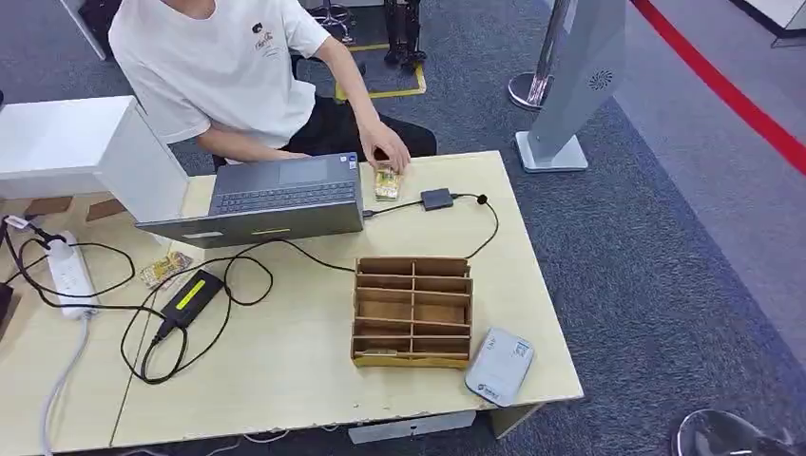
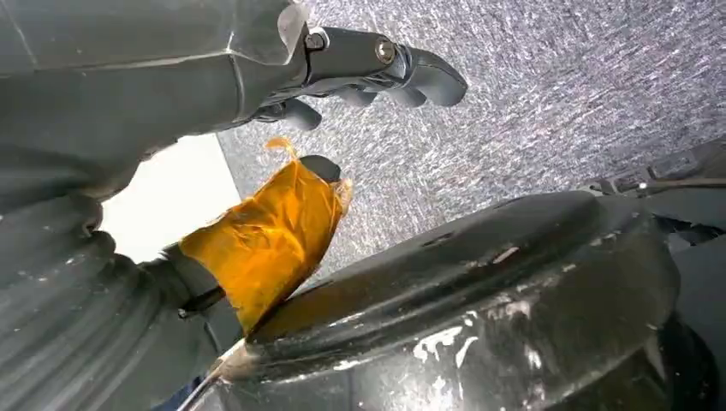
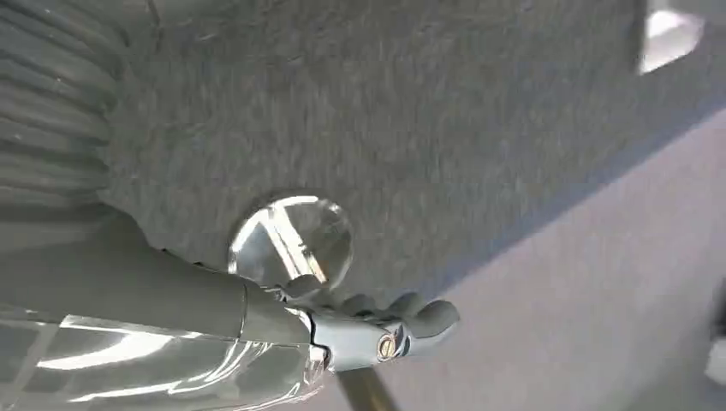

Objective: Pass the card to the sensor for recognition and then transmit it.

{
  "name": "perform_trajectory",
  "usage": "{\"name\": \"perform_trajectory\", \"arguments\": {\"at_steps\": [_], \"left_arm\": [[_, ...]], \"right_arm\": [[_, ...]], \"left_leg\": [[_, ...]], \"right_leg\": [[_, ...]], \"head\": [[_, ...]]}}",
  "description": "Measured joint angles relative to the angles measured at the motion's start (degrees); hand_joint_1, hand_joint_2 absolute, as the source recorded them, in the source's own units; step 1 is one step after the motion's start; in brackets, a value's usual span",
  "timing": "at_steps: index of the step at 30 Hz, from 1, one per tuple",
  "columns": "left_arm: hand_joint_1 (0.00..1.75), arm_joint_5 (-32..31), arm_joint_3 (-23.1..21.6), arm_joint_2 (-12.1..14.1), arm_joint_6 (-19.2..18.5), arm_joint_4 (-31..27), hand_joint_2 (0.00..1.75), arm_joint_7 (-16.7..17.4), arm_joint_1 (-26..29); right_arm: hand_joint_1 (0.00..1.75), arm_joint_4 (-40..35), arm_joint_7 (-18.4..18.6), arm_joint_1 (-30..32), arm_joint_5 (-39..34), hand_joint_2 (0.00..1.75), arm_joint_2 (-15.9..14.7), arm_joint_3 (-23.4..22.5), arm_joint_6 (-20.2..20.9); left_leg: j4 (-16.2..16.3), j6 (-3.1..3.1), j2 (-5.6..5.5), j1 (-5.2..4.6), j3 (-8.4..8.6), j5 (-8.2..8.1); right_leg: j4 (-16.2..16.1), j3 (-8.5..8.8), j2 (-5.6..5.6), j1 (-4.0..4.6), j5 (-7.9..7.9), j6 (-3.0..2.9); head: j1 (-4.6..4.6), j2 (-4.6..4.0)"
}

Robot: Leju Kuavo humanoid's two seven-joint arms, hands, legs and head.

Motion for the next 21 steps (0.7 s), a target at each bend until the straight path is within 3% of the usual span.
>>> {"name": "perform_trajectory", "arguments": {"at_steps": [5,9,11,12,14,16,19,21], "left_arm": [[0.00,0.00,-0.48,0.00,0.13,0.02,1.75,-0.37,0.02],[0.00,0.09,-0.59,0.00,0.52,0.04,1.75,-0.70,0.10],[0.00,-0.17,-0.81,0.04,0.50,0.04,1.75,-0.70,0.10],[0.00,-0.46,-1.03,0.17,0.37,0.04,1.75,-0.72,0.10],[0.00,-1.18,-1.79,0.39,-0.07,0.04,1.75,-0.76,0.07],[0.00,-2.07,-2.51,0.59,-0.52,0.04,1.75,-0.76,-0.02],[0.00,-3.25,-3.76,0.90,-1.75,0.04,1.75,-0.81,-0.07],[0.00,-4.05,-4.72,1.11,-2.34,0.04,1.75,-0.90,-0.11]], "right_arm": [[0.00,-1.16,-2.21,-1.25,4.47,1.75,0.55,0.13,0.99],[0.00,-9.63,-2.53,1.14,6.37,1.75,2.14,5.95,-4.11],[0.00,-19.96,4.39,3.98,7.64,1.75,2.91,12.49,-7.57],[0.00,-25.35,9.66,5.19,9.13,1.75,2.56,16.38,-11.14],[0.00,-34.15,20.19,6.47,11.55,1.75,-0.73,25.57,-19.27],[0.00,-40.38,26.71,6.16,14.98,1.75,-5.49,33.28,-24.35],[0.00,-44.70,33.30,3.08,21.13,1.75,-13.29,41.80,-26.31],[0.00,-45.60,37.34,-1.50,24.31,1.75,-18.72,46.26,-24.91]], "left_leg": [[-0.02,0.00,-0.05,0.05,-0.08,0.00],[-0.01,0.00,-0.05,0.02,-0.13,0.00],[-0.02,0.00,-0.01,-0.04,-0.21,0.01],[-0.02,0.00,0.01,-0.07,-0.22,0.01],[-0.01,-0.01,0.15,-0.08,-0.18,0.02],[0.00,-0.01,0.20,-0.07,-0.18,0.02],[0.02,0.10,0.19,-0.09,-0.24,0.09],[0.03,0.21,0.19,-0.14,-0.27,0.17]], "right_leg": [[0.01,-0.02,-0.06,0.04,-0.06,-0.03],[0.02,-0.02,-0.09,0.02,-0.06,-0.03],[0.06,-0.08,-0.05,-0.03,-0.05,-0.02],[0.08,-0.11,-0.02,-0.05,-0.04,-0.02],[0.07,-0.17,0.13,-0.06,-0.01,-0.03],[0.06,-0.14,0.17,-0.06,0.02,0.01],[0.06,-0.15,0.14,-0.08,0.12,0.09],[0.06,-0.17,0.14,-0.17,0.20,0.15]], "head": [[0.04,-0.02],[0.07,-0.02],[0.02,0.00],[0.02,-0.02],[0.04,-0.02],[0.04,-0.02],[0.07,-0.02],[0.07,-0.02]]}}
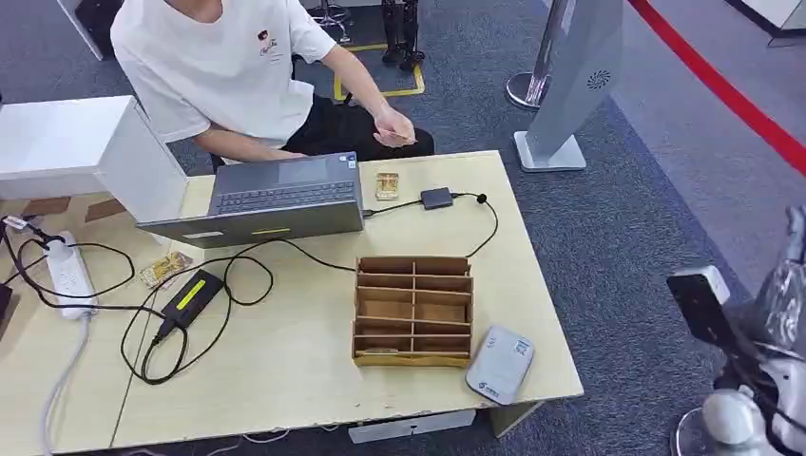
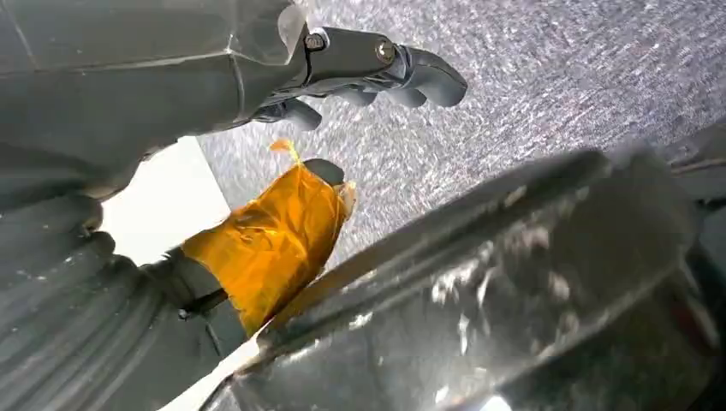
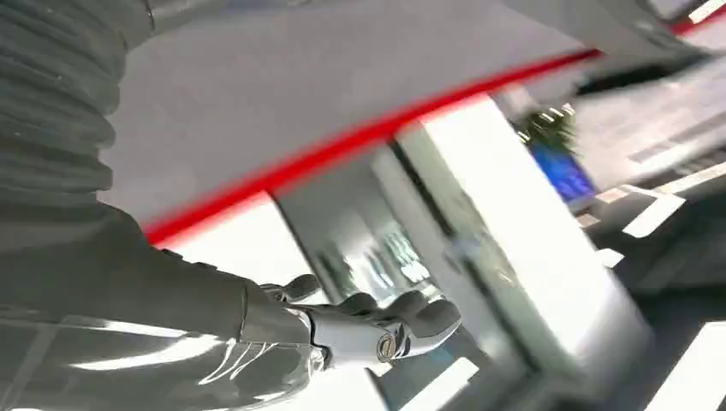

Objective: Pass the card to the sensor for recognition and then transmit it.

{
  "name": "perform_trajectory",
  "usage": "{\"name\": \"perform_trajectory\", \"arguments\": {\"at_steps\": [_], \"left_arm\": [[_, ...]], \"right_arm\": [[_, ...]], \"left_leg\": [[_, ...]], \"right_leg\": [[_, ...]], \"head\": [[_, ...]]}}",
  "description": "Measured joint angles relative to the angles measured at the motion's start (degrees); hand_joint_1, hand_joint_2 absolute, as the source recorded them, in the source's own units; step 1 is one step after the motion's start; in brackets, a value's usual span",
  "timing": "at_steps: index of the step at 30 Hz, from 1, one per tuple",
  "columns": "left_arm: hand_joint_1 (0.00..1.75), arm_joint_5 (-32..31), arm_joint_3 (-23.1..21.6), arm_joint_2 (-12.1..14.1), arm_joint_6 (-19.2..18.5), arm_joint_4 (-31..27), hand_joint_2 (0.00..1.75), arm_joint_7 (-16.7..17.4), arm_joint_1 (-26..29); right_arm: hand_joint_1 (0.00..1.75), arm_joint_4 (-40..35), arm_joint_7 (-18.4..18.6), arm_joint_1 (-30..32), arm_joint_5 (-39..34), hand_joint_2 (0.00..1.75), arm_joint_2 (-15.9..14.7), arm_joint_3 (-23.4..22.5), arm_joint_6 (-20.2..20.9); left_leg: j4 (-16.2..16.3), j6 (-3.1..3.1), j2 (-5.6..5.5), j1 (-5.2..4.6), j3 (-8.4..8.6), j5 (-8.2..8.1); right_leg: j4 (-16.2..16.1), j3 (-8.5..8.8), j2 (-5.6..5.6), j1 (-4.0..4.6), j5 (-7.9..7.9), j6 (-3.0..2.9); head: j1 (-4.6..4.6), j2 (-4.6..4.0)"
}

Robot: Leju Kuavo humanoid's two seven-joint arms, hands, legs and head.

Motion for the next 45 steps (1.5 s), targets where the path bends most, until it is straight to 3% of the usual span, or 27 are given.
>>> {"name": "perform_trajectory", "arguments": {"at_steps": [4,7,15,20,23,24,26,27,30,31,45], "left_arm": [[0.00,-1.27,-1.75,0.42,-0.28,0.00,1.75,-0.42,-0.11],[0.00,-2.40,-2.88,0.59,-0.07,0.00,1.75,-1.18,-0.08],[0.00,-3.93,-4.96,0.72,-1.42,0.00,1.75,-2.43,-0.15],[0.00,-6.66,-6.62,0.76,0.98,0.00,1.75,-10.16,0.11],[0.00,-5.70,-7.30,0.74,-0.55,0.11,1.75,-9.99,0.03],[0.00,-4.91,-7.30,0.76,-1.67,0.15,0.00,-9.64,-0.07],[0.00,-4.02,-7.30,0.76,-3.48,0.24,0.00,-9.60,-0.13],[0.00,-3.52,-7.30,0.81,-4.31,0.31,1.75,-9.62,-0.09],[0.00,-2.60,-7.30,0.83,-6.21,0.44,1.75,-9.99,-0.10],[0.00,-2.56,-7.30,0.83,-6.38,0.44,1.75,-10.14,-0.10],[0.00,-2.38,-7.30,0.79,-7.23,0.59,1.75,-11.28,0.01]], "right_arm": [[0.00,2.10,3.25,-14.41,2.16,1.75,-9.94,8.41,7.54],[0.00,4.44,4.16,-22.23,5.84,1.75,-13.27,14.38,9.04],[0.00,9.40,7.38,-31.87,13.97,1.75,-12.33,26.77,9.13],[0.00,13.03,8.21,-36.21,15.54,1.75,-9.24,32.31,9.35],[0.00,14.25,8.08,-37.73,15.69,1.75,-7.37,34.22,9.59],[0.00,14.63,7.99,-38.16,15.75,1.75,-6.63,34.90,9.81],[0.00,15.08,7.86,-38.52,15.78,1.75,-5.62,35.93,9.94],[0.00,15.21,7.84,-38.60,15.64,1.75,-5.16,36.41,9.96],[0.00,15.50,7.82,-38.60,15.54,1.75,-4.09,37.28,10.14],[1.75,15.56,7.82,-38.59,15.47,1.75,-3.90,37.54,10.27],[1.75,14.91,7.64,-36.43,13.44,1.75,-3.42,37.96,10.86]], "left_leg": [[0.02,0.03,0.03,-0.05,-0.05,0.15],[0.03,0.01,-0.30,-0.01,-0.11,0.27],[-0.01,-0.07,-0.34,0.08,-0.25,0.31],[-0.01,-0.12,-0.46,0.08,-0.27,0.35],[-0.01,-0.12,-0.46,0.07,-0.30,0.35],[-0.01,-0.12,-0.46,0.07,-0.29,0.35],[-0.01,-0.12,-0.49,0.07,-0.29,0.35],[-0.01,-0.12,-0.49,0.07,-0.30,0.35],[-0.01,-0.12,-0.48,0.06,-0.30,0.35],[-0.01,-0.12,-0.48,0.06,-0.30,0.35],[-0.01,-0.12,-0.50,0.04,-0.30,0.35]], "right_leg": [[0.00,-0.09,0.01,-0.02,0.15,0.02],[-0.01,-0.09,-0.33,0.02,0.15,0.02],[0.04,-0.20,-0.35,0.12,0.16,-0.01],[0.04,-0.23,-0.41,0.12,0.16,-0.01],[0.04,-0.23,-0.42,0.12,0.16,-0.01],[0.04,-0.23,-0.42,0.12,0.16,-0.01],[0.03,-0.23,-0.44,0.11,0.16,-0.01],[0.03,-0.24,-0.44,0.11,0.16,-0.01],[0.03,-0.26,-0.43,0.06,0.16,-0.01],[0.03,-0.26,-0.43,0.06,0.16,-0.01],[0.02,-0.28,-0.44,0.02,0.16,-0.01]], "head": [[-0.02,0.02],[0.00,0.00],[0.02,0.00],[0.00,0.00],[-0.02,0.00],[-0.02,0.00],[0.00,0.00],[0.00,0.02],[-0.04,0.02],[-0.02,0.00],[-0.02,0.00]]}}
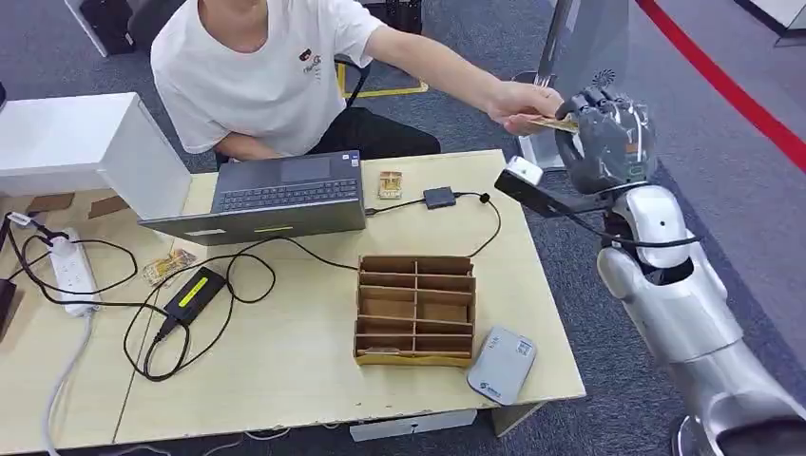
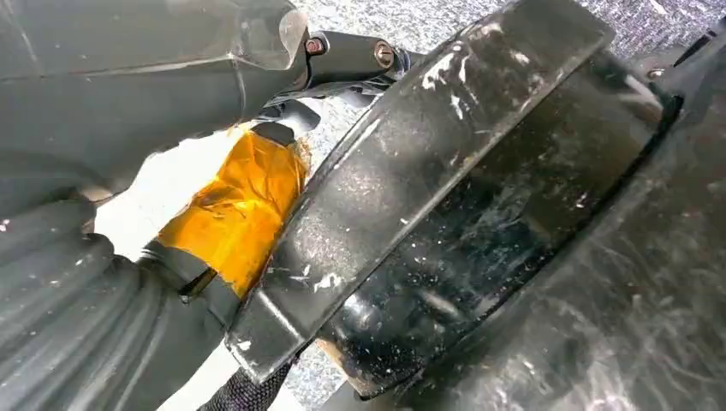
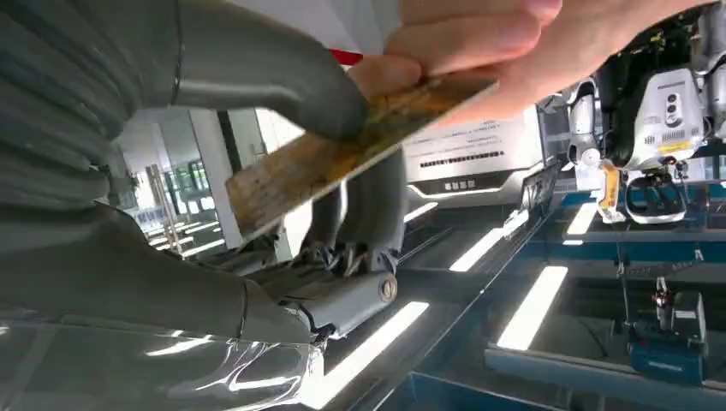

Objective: Pass the card to the sensor for recognition and then transmit it.

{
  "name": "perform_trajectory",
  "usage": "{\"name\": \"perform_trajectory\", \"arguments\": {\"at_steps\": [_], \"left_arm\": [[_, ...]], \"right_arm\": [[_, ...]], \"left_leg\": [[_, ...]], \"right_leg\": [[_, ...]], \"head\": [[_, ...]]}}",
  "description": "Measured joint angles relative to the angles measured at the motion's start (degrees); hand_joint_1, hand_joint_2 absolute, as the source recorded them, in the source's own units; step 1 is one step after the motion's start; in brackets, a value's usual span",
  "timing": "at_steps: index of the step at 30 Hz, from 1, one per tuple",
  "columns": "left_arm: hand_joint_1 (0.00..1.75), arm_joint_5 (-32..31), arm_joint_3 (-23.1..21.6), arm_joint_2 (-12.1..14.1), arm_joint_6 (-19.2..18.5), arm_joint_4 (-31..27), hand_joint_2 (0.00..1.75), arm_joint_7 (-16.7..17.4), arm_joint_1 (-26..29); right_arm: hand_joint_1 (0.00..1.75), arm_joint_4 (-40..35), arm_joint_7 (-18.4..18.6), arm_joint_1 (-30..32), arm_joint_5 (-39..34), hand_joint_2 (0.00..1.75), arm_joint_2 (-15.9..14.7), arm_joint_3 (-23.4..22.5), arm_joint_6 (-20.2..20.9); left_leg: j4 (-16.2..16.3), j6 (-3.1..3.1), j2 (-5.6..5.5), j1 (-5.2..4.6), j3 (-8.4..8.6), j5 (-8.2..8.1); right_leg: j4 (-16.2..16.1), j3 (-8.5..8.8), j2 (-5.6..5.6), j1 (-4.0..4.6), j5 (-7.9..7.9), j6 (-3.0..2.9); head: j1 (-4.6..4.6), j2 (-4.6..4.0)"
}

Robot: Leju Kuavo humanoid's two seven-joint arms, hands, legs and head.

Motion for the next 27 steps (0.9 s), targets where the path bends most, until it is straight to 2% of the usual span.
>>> {"name": "perform_trajectory", "arguments": {"at_steps": [9,14,17,20,27], "left_arm": [[0.00,0.26,0.00,-0.04,-1.16,0.20,1.75,-0.46,0.05],[0.00,1.03,0.00,-0.07,-1.07,0.20,1.75,-0.37,0.12],[0.00,1.90,0.00,-0.15,-0.85,0.20,1.75,-0.33,0.19],[0.00,3.26,0.02,-0.17,-0.87,0.22,1.75,-0.31,0.29],[0.00,4.04,0.04,-0.31,-0.87,0.33,1.75,0.35,0.28]], "right_arm": [[1.75,-1.73,-0.31,1.62,-0.39,1.75,0.00,-1.42,0.17],[1.75,-3.99,-1.89,5.06,-2.02,1.75,0.02,-2.43,-1.55],[1.75,-6.82,-4.66,9.30,-6.10,1.75,0.33,-3.96,-3.35],[1.75,-11.26,-8.35,15.86,-8.70,1.75,0.55,-5.82,-6.82],[1.75,-20.33,-12.94,28.50,-9.36,1.75,1.27,-9.53,-11.39]], "left_leg": [[0.00,0.00,0.00,0.00,0.00,0.00],[0.00,0.00,-0.02,0.00,0.00,0.00],[0.00,0.00,-0.06,0.00,0.00,-0.01],[0.00,0.00,-0.22,0.01,-0.04,-0.03],[-0.02,0.03,-0.26,0.01,-0.07,-0.06]], "right_leg": [[0.00,0.00,0.00,0.00,0.00,0.00],[-0.01,0.00,-0.01,0.00,0.00,0.01],[-0.02,0.00,-0.04,0.00,-0.02,0.01],[-0.03,0.00,-0.18,0.00,-0.09,-0.01],[-0.03,-0.01,-0.19,0.00,-0.13,0.01]], "head": [[0.00,0.00],[0.00,0.00],[0.00,0.00],[0.00,0.00],[0.00,0.00]]}}
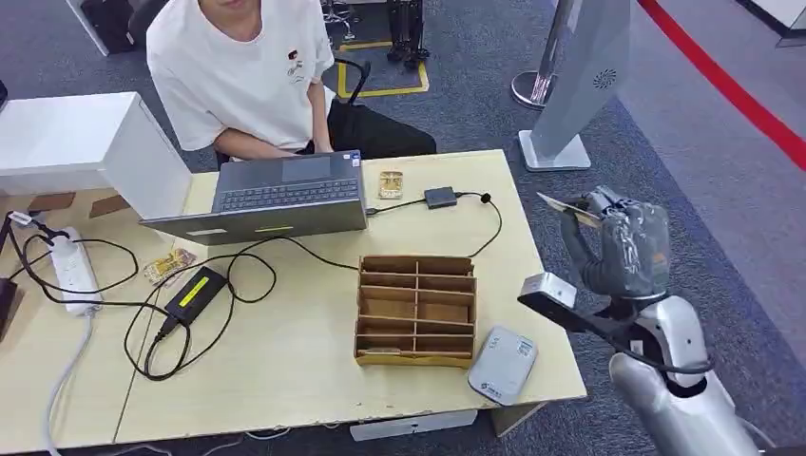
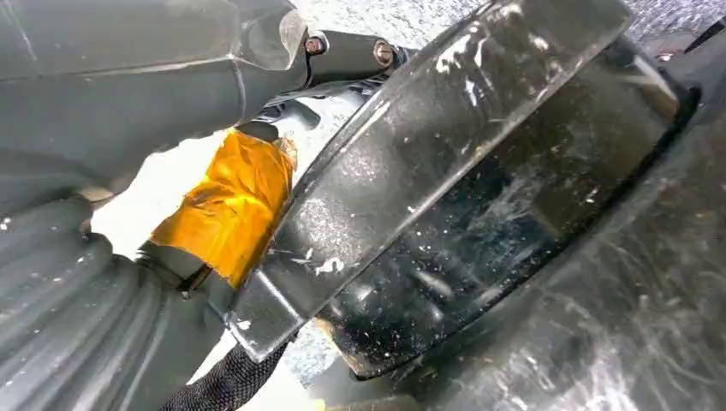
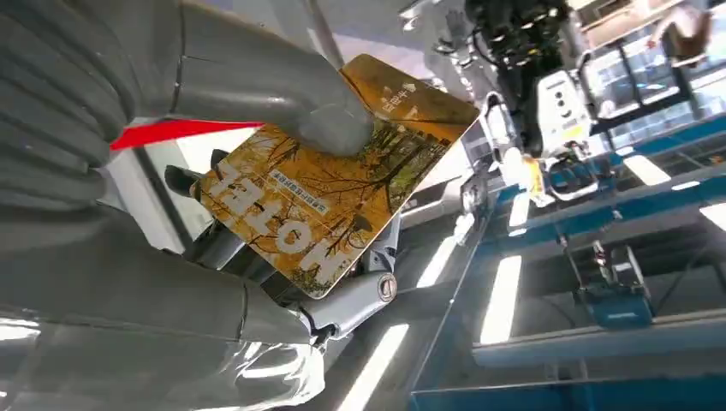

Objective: Pass the card to the sensor for recognition and then transmit it.

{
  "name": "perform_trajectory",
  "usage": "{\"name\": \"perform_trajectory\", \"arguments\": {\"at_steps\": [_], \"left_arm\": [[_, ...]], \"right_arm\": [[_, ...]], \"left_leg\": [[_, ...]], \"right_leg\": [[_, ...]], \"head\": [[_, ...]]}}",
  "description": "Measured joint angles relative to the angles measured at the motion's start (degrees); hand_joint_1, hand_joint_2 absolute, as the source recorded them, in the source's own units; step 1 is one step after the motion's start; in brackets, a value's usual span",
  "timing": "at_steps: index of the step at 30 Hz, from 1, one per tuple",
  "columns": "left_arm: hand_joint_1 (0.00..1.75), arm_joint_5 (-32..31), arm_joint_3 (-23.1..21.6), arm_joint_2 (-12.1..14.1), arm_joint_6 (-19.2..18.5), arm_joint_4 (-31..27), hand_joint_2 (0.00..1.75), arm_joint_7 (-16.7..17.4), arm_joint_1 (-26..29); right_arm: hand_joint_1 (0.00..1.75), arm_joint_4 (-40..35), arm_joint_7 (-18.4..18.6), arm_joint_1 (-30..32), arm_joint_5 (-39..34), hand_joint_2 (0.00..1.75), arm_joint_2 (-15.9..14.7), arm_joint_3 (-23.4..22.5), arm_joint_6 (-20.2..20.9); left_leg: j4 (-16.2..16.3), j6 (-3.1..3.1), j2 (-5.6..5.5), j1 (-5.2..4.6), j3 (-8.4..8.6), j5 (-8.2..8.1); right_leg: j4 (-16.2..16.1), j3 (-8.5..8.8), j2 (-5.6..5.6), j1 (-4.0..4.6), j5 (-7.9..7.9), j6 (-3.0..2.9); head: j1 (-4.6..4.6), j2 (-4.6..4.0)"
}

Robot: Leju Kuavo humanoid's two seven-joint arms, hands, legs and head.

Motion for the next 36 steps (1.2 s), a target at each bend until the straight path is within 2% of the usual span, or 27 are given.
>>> {"name": "perform_trajectory", "arguments": {"at_steps": [6,13,22,36], "left_arm": [[0.00,0.44,0.00,-0.04,0.02,0.00,1.75,0.72,-0.04],[0.00,0.57,0.00,-0.13,-0.07,0.00,1.75,1.09,-0.08],[0.00,0.57,0.00,-0.17,-0.20,0.02,1.75,1.27,-0.12],[0.00,0.57,0.00,-0.15,-0.28,0.02,1.75,1.70,-0.19]], "right_arm": [[1.75,-4.91,-2.03,8.26,3.19,1.75,1.62,-0.37,-2.20],[1.75,-5.11,-2.16,13.98,10.24,1.75,3.08,0.59,-4.48],[1.75,-1.15,0.51,15.06,16.92,1.75,4.92,5.51,-5.46],[1.75,3.37,2.15,14.43,17.64,1.75,5.59,10.87,-5.38]], "left_leg": [[0.00,0.00,0.00,0.00,0.01,0.00],[0.00,0.00,0.03,0.00,0.01,0.00],[0.00,0.00,0.09,0.00,0.02,0.01],[0.00,0.00,0.09,0.00,0.02,0.01]], "right_leg": [[0.00,0.01,-0.01,0.00,0.00,0.00],[0.00,0.01,0.03,-0.01,0.00,0.00],[0.00,0.01,0.03,-0.02,0.00,-0.01],[0.00,0.01,0.03,-0.02,0.00,0.00]], "head": [[0.00,0.00],[-0.02,0.02],[0.00,0.02],[0.00,0.00]]}}
